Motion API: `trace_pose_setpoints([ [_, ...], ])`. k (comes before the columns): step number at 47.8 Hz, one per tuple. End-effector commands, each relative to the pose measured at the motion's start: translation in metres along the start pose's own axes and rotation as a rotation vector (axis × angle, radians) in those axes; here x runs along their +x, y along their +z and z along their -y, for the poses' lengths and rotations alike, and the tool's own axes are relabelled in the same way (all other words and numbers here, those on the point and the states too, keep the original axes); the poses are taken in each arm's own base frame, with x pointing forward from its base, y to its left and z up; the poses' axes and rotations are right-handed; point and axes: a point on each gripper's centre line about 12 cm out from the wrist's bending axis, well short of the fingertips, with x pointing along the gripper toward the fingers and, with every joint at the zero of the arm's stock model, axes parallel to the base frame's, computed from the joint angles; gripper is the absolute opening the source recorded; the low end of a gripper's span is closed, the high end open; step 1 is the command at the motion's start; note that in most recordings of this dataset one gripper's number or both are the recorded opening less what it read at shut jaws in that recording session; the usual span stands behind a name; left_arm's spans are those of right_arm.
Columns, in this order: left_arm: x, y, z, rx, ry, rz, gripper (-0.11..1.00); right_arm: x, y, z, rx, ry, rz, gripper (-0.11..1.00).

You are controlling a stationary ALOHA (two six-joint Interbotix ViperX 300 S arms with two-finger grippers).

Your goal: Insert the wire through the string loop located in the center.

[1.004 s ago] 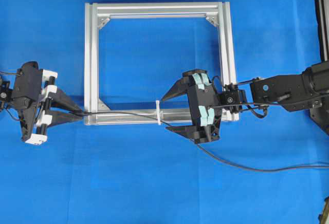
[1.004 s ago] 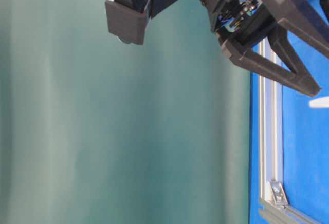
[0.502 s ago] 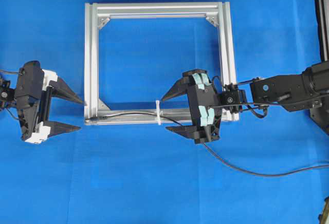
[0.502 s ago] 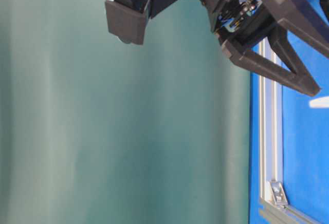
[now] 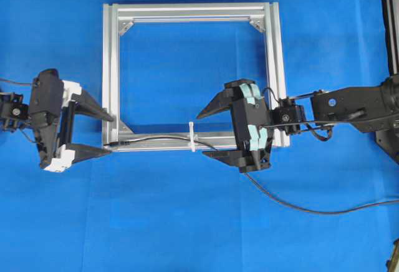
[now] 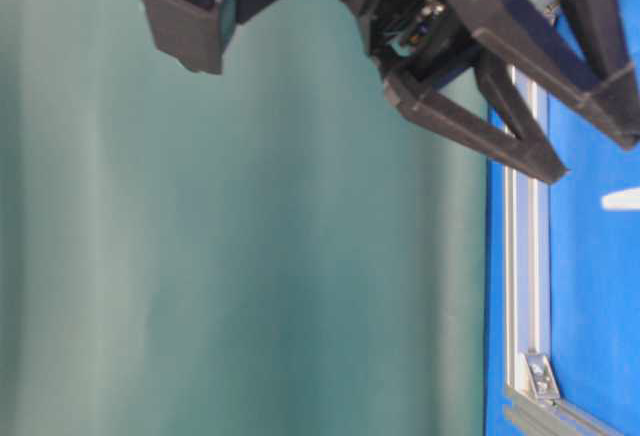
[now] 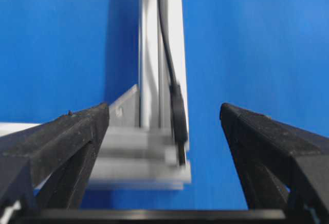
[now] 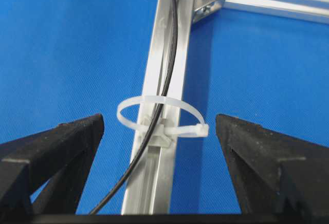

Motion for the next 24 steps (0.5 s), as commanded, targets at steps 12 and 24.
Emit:
trace_pose_setpoints([
  [12,0.012,0.032,0.003,0.035,0.001,0.043,0.90,-0.025,0.032,-0.002,-0.005,-0.003,0.074,0.97],
  [24,0.017,0.045,0.005,0.082,0.003,0.057,0.90,-0.035,0.040,-0.002,-0.006,-0.007,0.072,0.97],
])
